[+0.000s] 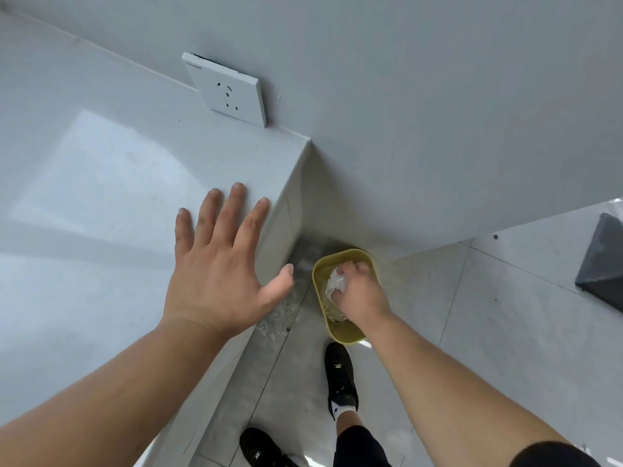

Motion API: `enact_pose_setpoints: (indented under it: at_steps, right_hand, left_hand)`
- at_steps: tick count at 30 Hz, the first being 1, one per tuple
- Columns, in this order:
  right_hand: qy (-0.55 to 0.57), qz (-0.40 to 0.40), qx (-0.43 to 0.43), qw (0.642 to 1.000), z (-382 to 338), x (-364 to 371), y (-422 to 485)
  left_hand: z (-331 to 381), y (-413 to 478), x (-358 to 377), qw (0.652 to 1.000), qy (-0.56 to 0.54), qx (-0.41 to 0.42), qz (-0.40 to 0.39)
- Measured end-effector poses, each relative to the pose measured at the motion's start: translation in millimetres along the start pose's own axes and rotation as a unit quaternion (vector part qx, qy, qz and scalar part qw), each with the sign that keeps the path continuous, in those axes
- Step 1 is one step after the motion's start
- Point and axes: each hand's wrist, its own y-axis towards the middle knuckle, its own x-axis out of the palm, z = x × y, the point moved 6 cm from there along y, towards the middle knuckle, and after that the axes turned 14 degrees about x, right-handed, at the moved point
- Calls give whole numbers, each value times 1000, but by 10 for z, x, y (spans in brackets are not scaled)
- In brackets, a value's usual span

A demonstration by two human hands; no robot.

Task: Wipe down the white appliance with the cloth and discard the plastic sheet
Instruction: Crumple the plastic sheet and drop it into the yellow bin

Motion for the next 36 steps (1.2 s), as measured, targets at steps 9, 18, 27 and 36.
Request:
enact_pose_setpoints:
  at_steps: [9, 18, 27, 36]
  right_hand:
    - [-52, -80, 39, 995, 148, 504, 405]
    - [-110, -124, 69, 984, 334, 920, 668]
    - [-83, -160, 168, 969, 606, 1134, 708]
    - [-96, -131, 109, 981, 480, 848, 653]
  left_hand:
    - [-4, 5, 15, 1000, 3, 4, 0]
    - [-13, 1, 43, 1000, 7, 5, 0]
    - [-7, -8, 48, 1000, 4, 5, 5]
    - [-23, -10, 49, 1000, 10, 9, 10]
